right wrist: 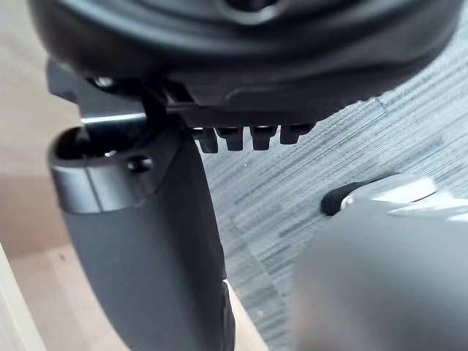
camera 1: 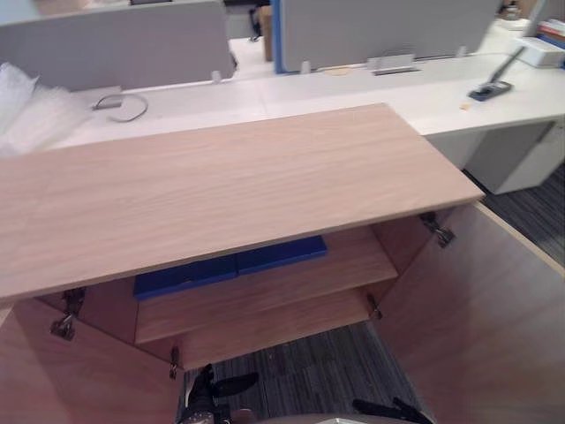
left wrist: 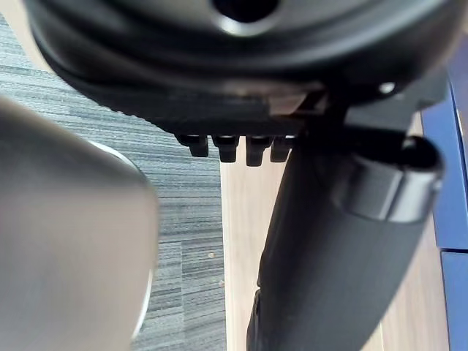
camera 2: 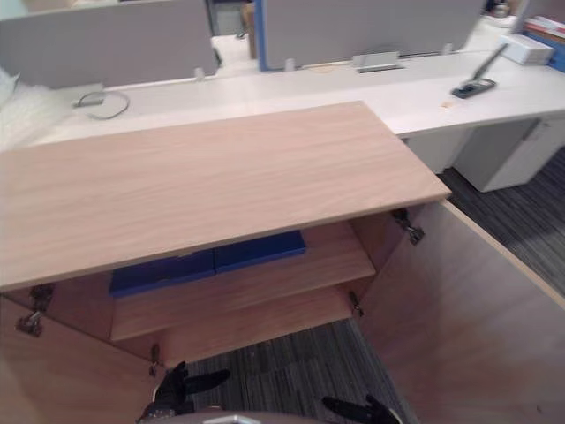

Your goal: Walk over to the cabinet, pick up the folder, carry it to the office cabinet, place the folder inside the office cabinet, then close the office cabinet door

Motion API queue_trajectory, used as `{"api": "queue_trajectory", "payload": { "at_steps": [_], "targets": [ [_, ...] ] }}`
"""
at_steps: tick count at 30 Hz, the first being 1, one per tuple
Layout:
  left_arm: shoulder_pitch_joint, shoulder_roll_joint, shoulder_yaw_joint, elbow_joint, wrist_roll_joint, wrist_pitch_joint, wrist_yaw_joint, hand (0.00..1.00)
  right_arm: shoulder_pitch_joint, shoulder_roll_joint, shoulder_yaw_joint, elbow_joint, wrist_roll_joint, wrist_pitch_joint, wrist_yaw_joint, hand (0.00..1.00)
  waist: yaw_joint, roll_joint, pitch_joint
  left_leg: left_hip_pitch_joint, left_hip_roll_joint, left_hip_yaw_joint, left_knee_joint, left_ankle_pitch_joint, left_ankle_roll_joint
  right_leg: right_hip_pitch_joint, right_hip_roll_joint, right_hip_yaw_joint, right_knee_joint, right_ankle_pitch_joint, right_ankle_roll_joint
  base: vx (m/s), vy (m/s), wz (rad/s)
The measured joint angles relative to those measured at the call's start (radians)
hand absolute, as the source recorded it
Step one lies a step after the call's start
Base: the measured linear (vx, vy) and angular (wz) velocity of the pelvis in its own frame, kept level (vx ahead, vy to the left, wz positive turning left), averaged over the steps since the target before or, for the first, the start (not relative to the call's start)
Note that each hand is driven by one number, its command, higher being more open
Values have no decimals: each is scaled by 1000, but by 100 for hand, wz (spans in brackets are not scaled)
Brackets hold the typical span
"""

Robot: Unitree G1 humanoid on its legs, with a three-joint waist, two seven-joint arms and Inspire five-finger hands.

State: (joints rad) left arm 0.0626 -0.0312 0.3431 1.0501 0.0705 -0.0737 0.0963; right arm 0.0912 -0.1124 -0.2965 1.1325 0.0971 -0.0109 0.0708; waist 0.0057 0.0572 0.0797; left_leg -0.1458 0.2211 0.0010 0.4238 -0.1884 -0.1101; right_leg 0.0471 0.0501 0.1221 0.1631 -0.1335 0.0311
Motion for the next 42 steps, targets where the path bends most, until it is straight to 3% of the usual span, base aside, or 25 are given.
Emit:
{"api": "queue_trajectory", "payload": {
  "at_steps": [2,3,7,13,14,15,16,17,18,19,21,23,24,25,26,28,35,37,42],
  "targets": [
    [-3,-8,-5,26,-3,-3,-3,100,0,0,-16,-9,26,-7,-1,100,-4,20,-9,17,5,-40,-36,-41,-12,-17,14,30,-17,2,-8,-146,109,-93],
    [-4,-1,-8,34,-3,-3,-16,100,1,1,-19,-9,26,-7,-2,100,-8,14,-8,40,1,-22,-76,-43,-25,-32,16,56,-11,8,-7,-218,175,-70],
    [2,23,-18,35,5,-7,-15,100,43,27,-37,-10,32,-2,-17,100,-9,-30,-37,94,-28,104,-185,12,-20,-89,-17,166,-13,42,20,-168,120,-74],
    [-9,27,-20,37,14,-7,-16,100,53,35,-51,-10,69,1,-26,100,-17,-41,-19,137,-15,272,-211,32,-18,-141,2,316,-26,107,46,-53,53,-91],
    [-15,22,-11,38,9,-7,-17,100,46,35,-53,-19,83,2,-31,100,-10,-33,-8,151,8,343,-204,29,-18,-177,27,291,-5,145,65,-34,5,-107],
    [-16,20,-10,38,8,-7,-17,100,42,34,-53,-23,87,2,-31,100,-6,-28,-5,153,20,359,-203,30,-17,-186,30,272,-1,154,66,-58,-61,-137],
    [-11,19,-7,36,3,-5,-19,100,24,35,-54,-39,103,0,-33,100,-1,-17,10,165,47,415,-195,33,-14,-214,18,134,12,156,61,-48,-94,-88],
    [-13,22,-8,33,0,-5,-22,100,19,34,-54,-44,103,0,-34,100,-5,-23,16,173,46,436,-190,32,-14,-231,-11,24,54,120,28,-48,-120,-97],
    [-19,24,-8,36,-7,-1,-20,100,25,37,-54,-60,104,1,-38,100,-16,-27,26,199,45,464,-177,30,-19,-256,-107,-196,165,64,-31,-23,-72,-47],
    [-21,20,-8,37,-16,-1,-21,100,39,36,-58,-66,104,1,-39,100,-18,-25,28,214,49,465,-173,23,-28,-257,-150,-255,226,32,-28,-12,-61,-26],
    [-28,19,-4,41,-22,-2,-24,100,55,51,-83,-71,104,2,-40,100,-21,-37,30,257,48,455,-178,14,-58,-246,-152,-284,274,-23,-20,1,-139,1],
    [-25,9,-2,46,-23,-3,-37,100,57,45,-97,-79,102,2,-39,100,-24,-18,18,274,48,442,-215,20,-61,-231,-125,-292,228,-29,-17,44,-167,-11],
    [-20,3,0,47,-23,-3,-41,100,48,50,-128,-75,101,4,-39,100,-17,-8,12,279,33,437,-272,24,-41,-216,-105,-313,161,-21,-5,48,-52,-32],
    [-19,-3,-4,56,-23,-6,-44,100,35,54,-165,-64,101,5,-38,100,-12,-7,0,273,10,412,-333,25,-12,-226,-88,-311,155,-10,-14,41,13,-37],
    [-20,16,-4,60,-23,-6,-49,100,30,63,-176,-54,101,5,-39,100,-9,-31,0,278,-4,400,-349,31,-18,-233,-93,-306,152,15,-28,45,-18,-38],
    [-11,30,-3,107,-43,5,-46,100,24,62,-194,-8,102,9,-39,100,-16,-21,-20,283,3,338,-380,68,28,-204,-46,-303,78,48,-46,76,-52,-28],
    [-13,37,-48,124,-78,10,-53,100,30,36,-191,15,103,10,-53,100,-23,-5,-36,292,-22,312,-393,119,23,-193,-50,-289,75,51,-57,120,30,-5],
    [-10,43,-64,124,-94,10,-54,100,27,36,-185,-14,103,10,-57,100,-23,-11,-40,302,-31,311,-401,125,22,-180,-53,-288,63,54,-53,97,63,2],
    [2,67,-92,119,-108,10,-61,100,2,6,-153,-335,98,6,-86,100,-29,-24,-49,295,-50,312,-409,131,20,-180,-62,-267,25,83,-42,14,57,-8]
  ]
}}
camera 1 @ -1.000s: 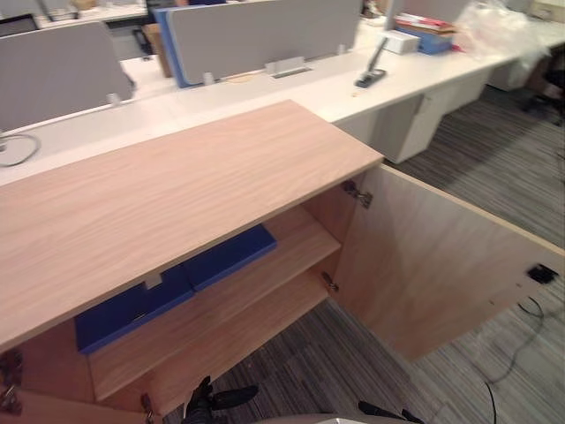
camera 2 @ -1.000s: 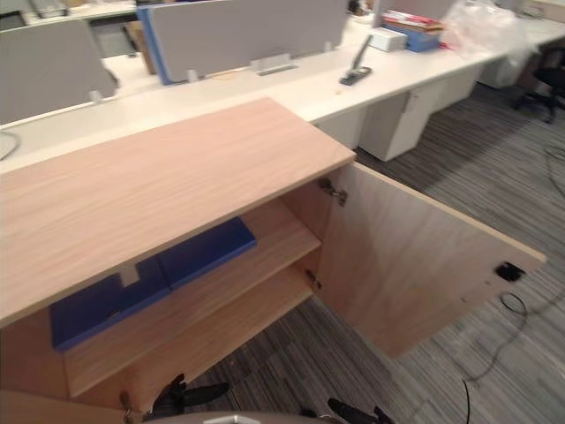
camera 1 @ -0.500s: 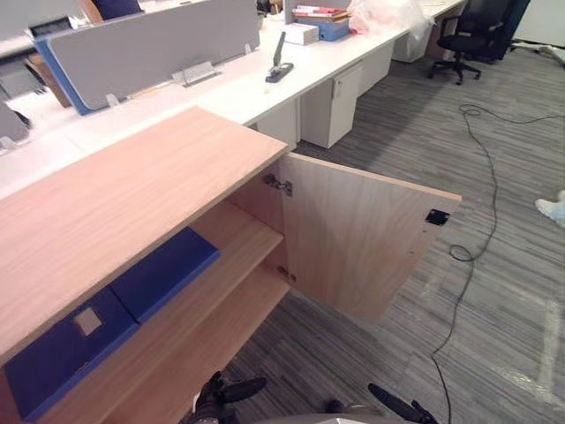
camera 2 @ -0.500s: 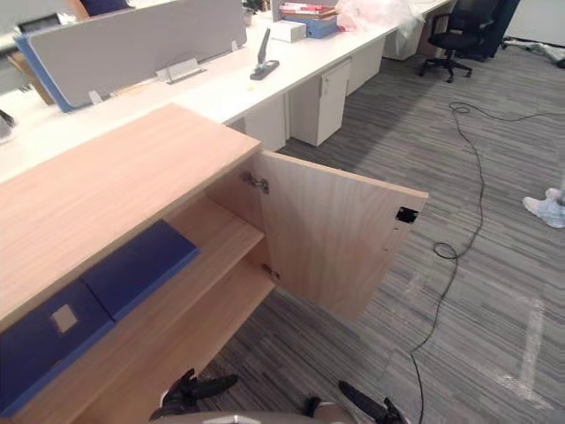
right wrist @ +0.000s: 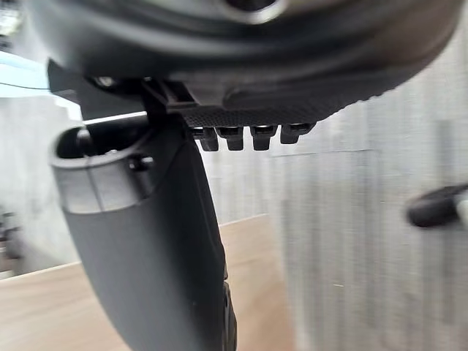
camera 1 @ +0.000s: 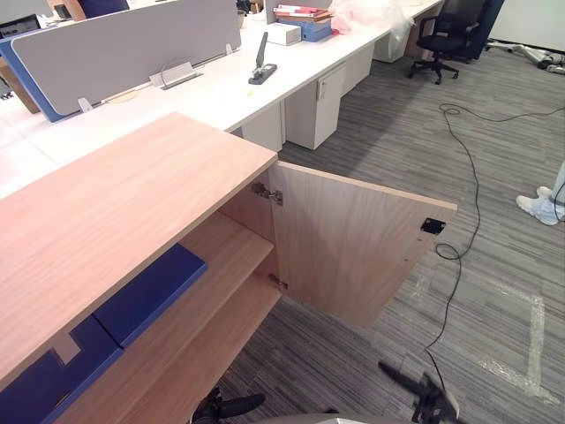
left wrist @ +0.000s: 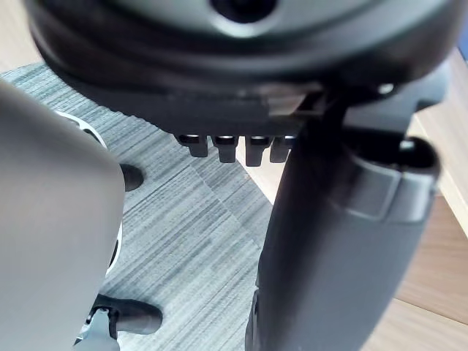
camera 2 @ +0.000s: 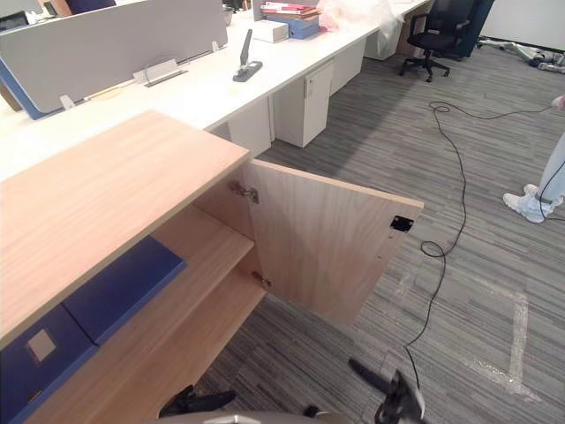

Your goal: Walk over to the cabinet, pick up the folder, carry it to the office cabinet, place the folder inside the office cabinet, then close the office cabinet door

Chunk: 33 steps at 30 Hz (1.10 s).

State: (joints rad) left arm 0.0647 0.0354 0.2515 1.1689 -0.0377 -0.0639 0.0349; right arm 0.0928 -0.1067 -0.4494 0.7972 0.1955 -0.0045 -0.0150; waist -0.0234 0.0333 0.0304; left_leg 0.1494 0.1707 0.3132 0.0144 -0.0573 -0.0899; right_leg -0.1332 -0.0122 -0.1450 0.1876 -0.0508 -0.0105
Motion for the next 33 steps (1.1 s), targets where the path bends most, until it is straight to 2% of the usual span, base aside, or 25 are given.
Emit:
{"api": "queue_trajectory", "payload": {
  "at_steps": [6,12,15,17,20,27,33],
  "targets": [
    [35,49,2,-10,-30,2,-1,100,-170,-165,-60,-86,2,-55,-58,100,-1,-15,-9,-3,-8,-7,-14,13,6,25,1,1,-72,55,2,-60,35,1],
    [122,58,20,-9,-32,13,-1,100,-269,-279,-57,-83,4,-60,-81,100,-3,-2,-16,-5,-9,-43,-44,14,5,52,6,-16,-152,105,11,-92,16,8],
    [147,57,85,-9,-41,20,1,100,-316,-328,-24,-50,8,-60,-75,100,-1,0,-15,-12,-10,-65,-44,2,-9,57,5,-20,-175,126,13,-86,22,5],
    [150,57,92,-9,-41,21,0,100,-347,-355,15,-23,50,-60,-63,100,-1,2,-14,-11,-13,-79,-40,-8,-15,70,2,-24,-194,139,13,-94,32,7],
    [150,57,92,-8,-42,21,-2,100,-392,-387,102,26,125,-59,-15,100,-2,9,-10,-13,-18,-84,-32,-16,-17,82,-1,-24,-217,154,15,-76,32,2],
    [154,53,127,-7,-42,22,-2,100,-432,-401,223,75,169,-58,44,100,-2,23,-1,-30,-17,-122,-27,-15,-14,85,-2,-47,-225,159,12,-6,-2,10],
    [158,53,144,-9,-41,20,-2,100,-509,-416,321,102,209,-57,59,100,-2,20,3,-28,-20,-158,-27,-13,-11,110,-5,-71,-245,160,12,-4,5,12]
  ]
}}
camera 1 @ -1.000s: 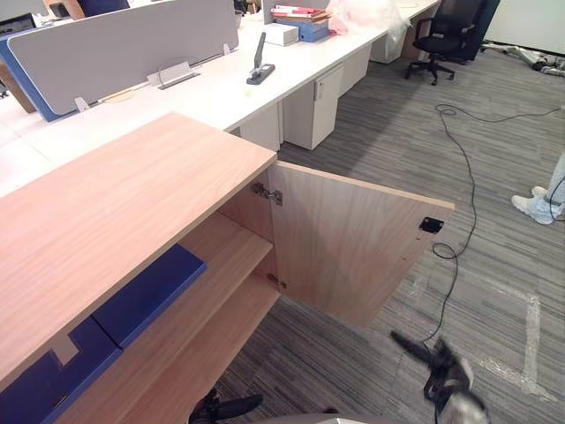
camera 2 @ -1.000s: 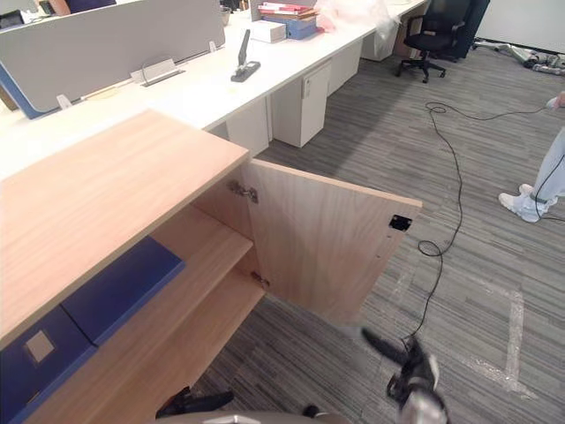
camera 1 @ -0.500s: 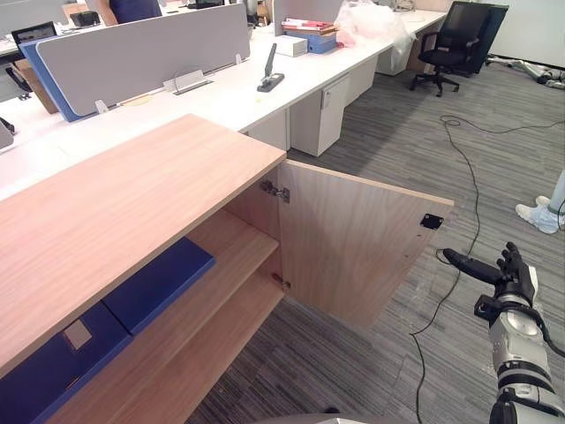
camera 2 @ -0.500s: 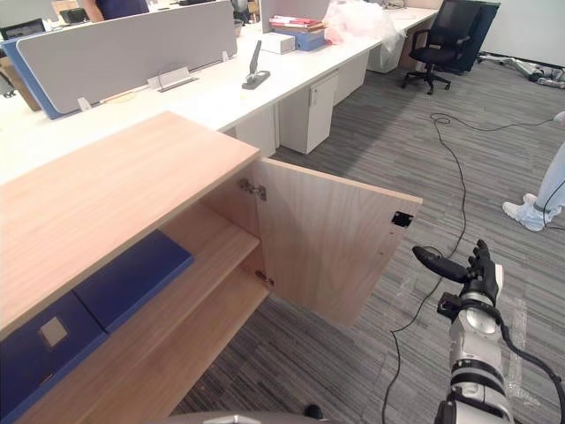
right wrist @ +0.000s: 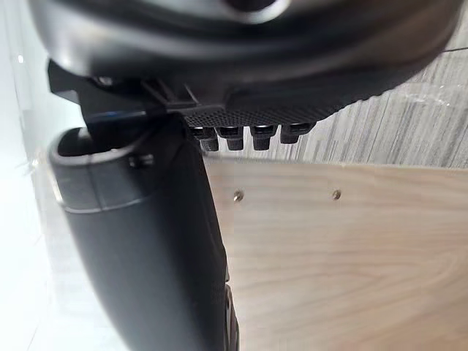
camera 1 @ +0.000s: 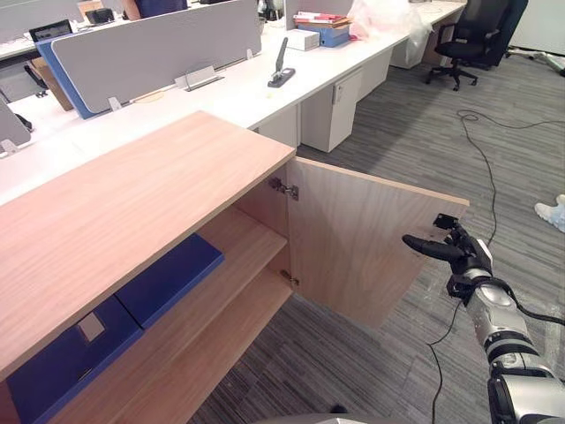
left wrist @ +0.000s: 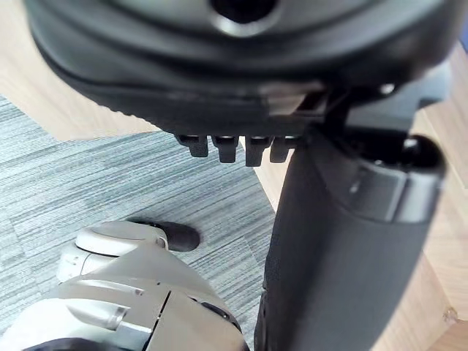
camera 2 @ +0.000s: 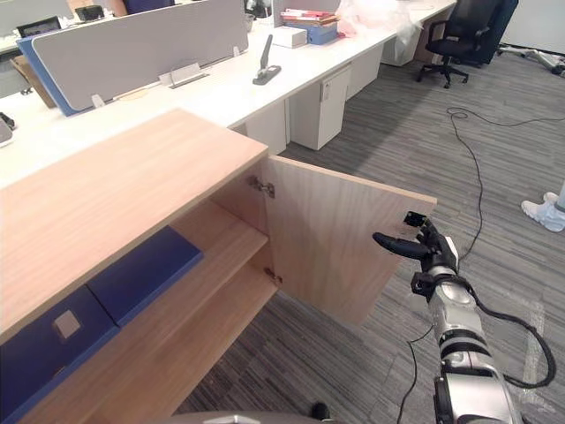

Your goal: Walk over to the cabinet, pick up the folder, carry it to the office cabinet, place the folder inside the office cabinet, then close the office cabinet door

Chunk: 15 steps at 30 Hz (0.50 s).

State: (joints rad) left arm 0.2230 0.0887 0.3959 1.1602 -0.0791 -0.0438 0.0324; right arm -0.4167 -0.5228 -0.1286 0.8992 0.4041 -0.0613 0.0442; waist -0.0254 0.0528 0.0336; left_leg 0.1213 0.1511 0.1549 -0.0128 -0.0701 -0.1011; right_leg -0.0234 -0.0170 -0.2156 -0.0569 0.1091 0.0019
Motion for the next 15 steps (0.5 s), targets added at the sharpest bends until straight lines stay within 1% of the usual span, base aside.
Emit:
{"api": "queue_trajectory", "payload": {
  "at_steps": [4,7,11,15],
  "targets": [
    [13,1,22,1,0,0,2,100,-30,-41,41,18,2,0,2,100,0,-4,4,-1,0,-5,-1,0,0,5,0,-5,-11,3,1,-8,9,4],
    [11,2,22,0,0,-1,2,100,-64,-44,44,40,2,0,5,100,-1,-5,7,-2,0,-5,-1,0,0,8,1,-5,-18,7,0,0,0,0],
    [11,3,22,0,1,-8,2,100,-111,-73,86,77,1,1,8,100,-1,-3,18,-5,-1,-9,-1,0,0,11,1,-7,-26,13,0,0,0,0],
    [7,3,15,0,0,-12,3,100,-117,-74,93,79,31,1,3,100,-2,-3,25,-10,-1,-22,0,0,0,11,0,-17,-27,13,0,-16,3,5]
  ]
}}
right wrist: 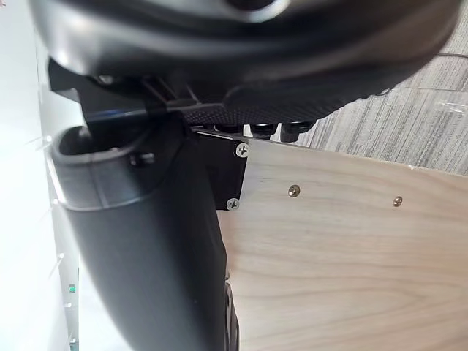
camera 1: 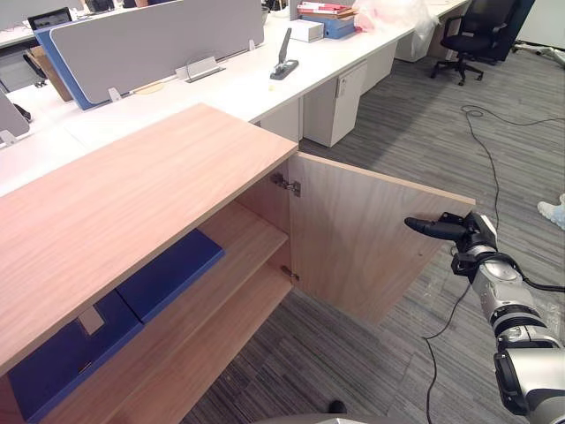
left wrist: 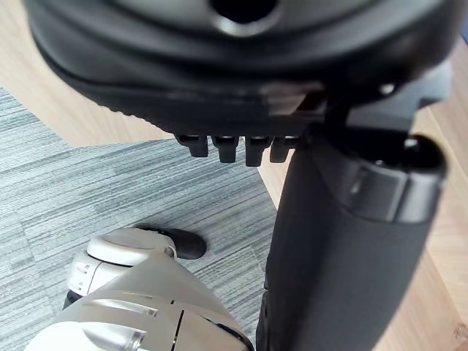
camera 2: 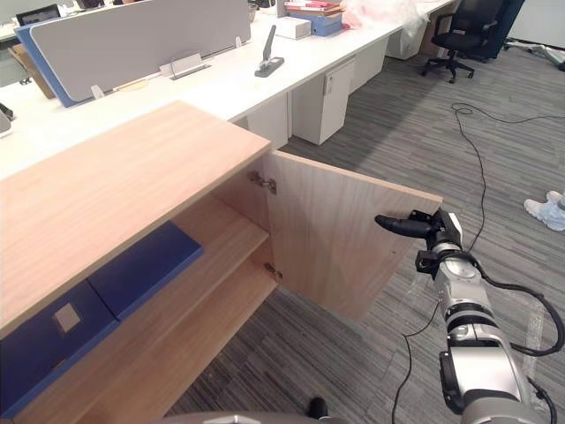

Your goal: Walk over to the cabinet, pick up the folder, carry it to the office cabinet, place the folder inside the office cabinet, then close the office cabinet door

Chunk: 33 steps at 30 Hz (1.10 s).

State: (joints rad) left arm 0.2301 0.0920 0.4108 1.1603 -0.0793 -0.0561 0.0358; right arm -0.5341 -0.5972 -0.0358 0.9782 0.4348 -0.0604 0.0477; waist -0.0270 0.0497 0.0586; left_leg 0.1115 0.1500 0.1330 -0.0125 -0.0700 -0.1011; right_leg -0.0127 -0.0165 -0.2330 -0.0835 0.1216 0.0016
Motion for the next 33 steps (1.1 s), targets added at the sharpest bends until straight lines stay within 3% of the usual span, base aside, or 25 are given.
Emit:
{"api": "queue_trajectory", "payload": {
  "at_steps": [4,8,14,19,23,28,33],
  "targets": [
    [-1,1,-45,-2,-26,-7,0,100,10,-2,37,-25,13,0,-2,100,-7,2,3,-7,1,-6,5,0,0,-2,0,-5,0,0,0,-14,4,4],
    [-1,1,-101,-20,-48,-9,-7,100,105,-7,99,-149,139,-6,6,100,-13,3,8,-10,6,-6,10,0,0,-4,5,-3,0,-5,2,-7,-2,-2],
    [-15,11,-173,-22,-59,-21,-49,100,311,-62,318,-353,193,18,99,100,-37,2,8,-9,28,-1,28,0,0,-8,28,22,0,-11,-9,5,-20,-15],
    [-33,10,-202,-21,-39,-23,-71,100,452,-120,543,-526,71,50,260,100,-39,2,6,-9,44,-1,41,9,4,-9,48,41,-1,-19,-23,7,-34,-12],
    [-41,8,-210,-22,-29,-23,-83,100,488,-62,696,-639,-19,60,420,100,-21,7,0,-16,46,-9,29,28,4,-10,49,24,-1,-22,-28,-8,-17,15],
    [-49,5,-233,-24,-29,-23,-89,100,515,2,727,-655,-67,59,497,100,20,12,-9,-22,33,-19,16,28,5,-12,37,12,-1,-18,-22,14,45,15],
    [-48,25,-260,-25,-29,-23,-98,100,530,13,727,-647,-145,58,499,100,19,-9,-22,-21,12,-19,9,23,12,-12,19,13,-1,-10,-11,31,84,3]
  ]
}}
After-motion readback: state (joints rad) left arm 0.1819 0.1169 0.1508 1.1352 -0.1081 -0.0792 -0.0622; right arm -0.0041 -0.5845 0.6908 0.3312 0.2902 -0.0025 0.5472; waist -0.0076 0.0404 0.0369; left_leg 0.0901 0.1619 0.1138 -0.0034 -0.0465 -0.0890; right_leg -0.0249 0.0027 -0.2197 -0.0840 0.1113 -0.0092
